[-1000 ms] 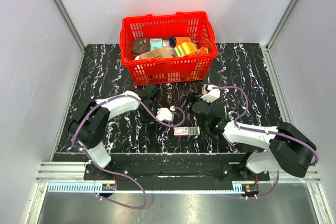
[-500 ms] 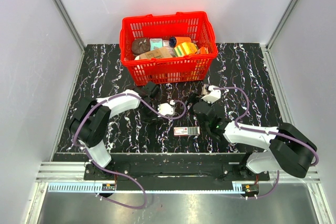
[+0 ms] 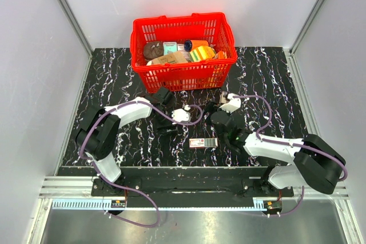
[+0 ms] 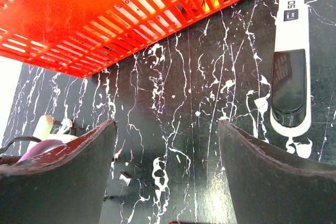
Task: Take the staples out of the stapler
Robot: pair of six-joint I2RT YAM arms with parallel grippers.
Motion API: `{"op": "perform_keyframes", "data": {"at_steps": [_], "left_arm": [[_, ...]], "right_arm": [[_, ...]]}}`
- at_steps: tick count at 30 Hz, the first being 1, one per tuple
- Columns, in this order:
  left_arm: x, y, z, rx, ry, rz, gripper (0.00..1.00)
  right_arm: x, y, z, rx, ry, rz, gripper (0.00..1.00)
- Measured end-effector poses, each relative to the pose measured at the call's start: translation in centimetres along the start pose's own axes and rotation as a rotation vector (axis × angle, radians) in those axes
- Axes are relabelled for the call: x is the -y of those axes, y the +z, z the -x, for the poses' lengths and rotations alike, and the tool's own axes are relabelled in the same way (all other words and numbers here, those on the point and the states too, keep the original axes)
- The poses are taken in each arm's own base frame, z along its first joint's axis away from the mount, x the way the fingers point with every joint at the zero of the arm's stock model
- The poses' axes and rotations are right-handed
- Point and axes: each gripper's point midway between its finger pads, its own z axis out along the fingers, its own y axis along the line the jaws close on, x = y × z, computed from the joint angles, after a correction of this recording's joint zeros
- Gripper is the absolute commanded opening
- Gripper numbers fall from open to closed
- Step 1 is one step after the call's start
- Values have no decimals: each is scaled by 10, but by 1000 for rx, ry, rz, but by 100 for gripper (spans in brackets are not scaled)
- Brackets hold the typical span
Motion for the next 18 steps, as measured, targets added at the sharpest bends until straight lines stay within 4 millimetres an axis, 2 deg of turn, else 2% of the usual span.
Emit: {"op": "perform_keyframes", "data": {"at_steps": [5,14,18], "left_arm": [[-1,0,0,-2,33,-3,61],[2,-1,0,-11,84,-18,56],[6,-2,-5,-28,81,-35,57]], "right_arm": [[1,-1,0,-2,12,6,82],[1,-2,-1,-6,24,11,82],[1,-2,-1,-7,29,12,82]]}}
